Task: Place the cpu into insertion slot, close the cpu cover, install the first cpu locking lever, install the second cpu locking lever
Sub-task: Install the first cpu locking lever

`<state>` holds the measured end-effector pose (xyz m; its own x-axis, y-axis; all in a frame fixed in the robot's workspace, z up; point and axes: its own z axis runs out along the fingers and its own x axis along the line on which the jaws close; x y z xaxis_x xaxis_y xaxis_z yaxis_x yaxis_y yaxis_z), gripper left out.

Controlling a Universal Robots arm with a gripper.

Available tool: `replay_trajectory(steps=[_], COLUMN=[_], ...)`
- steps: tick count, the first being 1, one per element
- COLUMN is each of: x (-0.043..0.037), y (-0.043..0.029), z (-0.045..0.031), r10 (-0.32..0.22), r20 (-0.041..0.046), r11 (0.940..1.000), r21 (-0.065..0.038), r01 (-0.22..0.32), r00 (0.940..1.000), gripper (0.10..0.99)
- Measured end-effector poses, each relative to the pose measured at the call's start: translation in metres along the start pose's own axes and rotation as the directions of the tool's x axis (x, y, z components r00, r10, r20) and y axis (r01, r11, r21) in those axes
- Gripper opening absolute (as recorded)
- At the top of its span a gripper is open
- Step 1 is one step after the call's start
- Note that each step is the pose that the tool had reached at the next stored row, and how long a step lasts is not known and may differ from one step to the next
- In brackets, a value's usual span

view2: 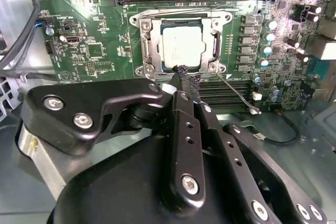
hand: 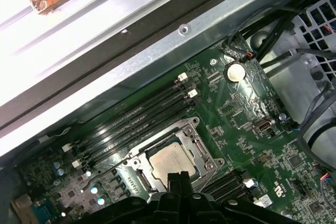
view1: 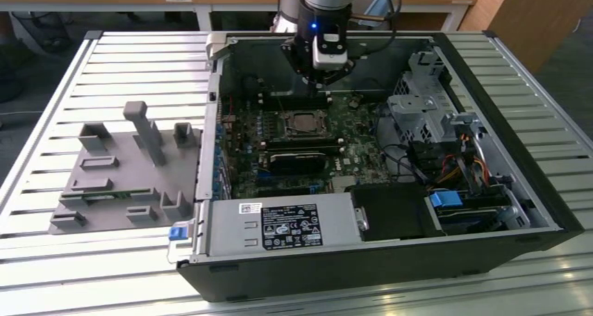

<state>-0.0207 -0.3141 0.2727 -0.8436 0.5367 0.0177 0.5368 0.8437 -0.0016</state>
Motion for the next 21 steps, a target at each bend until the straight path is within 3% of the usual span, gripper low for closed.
replay_trajectory(steps=[21], x=[-0.0003], y=[0.0002], z=[0.0000], r10=[-0.097], r20=[0.0001], r11=[0.9953], r21=[0.002], r01=[0.097], r00=[0.9953], gripper=[0.106])
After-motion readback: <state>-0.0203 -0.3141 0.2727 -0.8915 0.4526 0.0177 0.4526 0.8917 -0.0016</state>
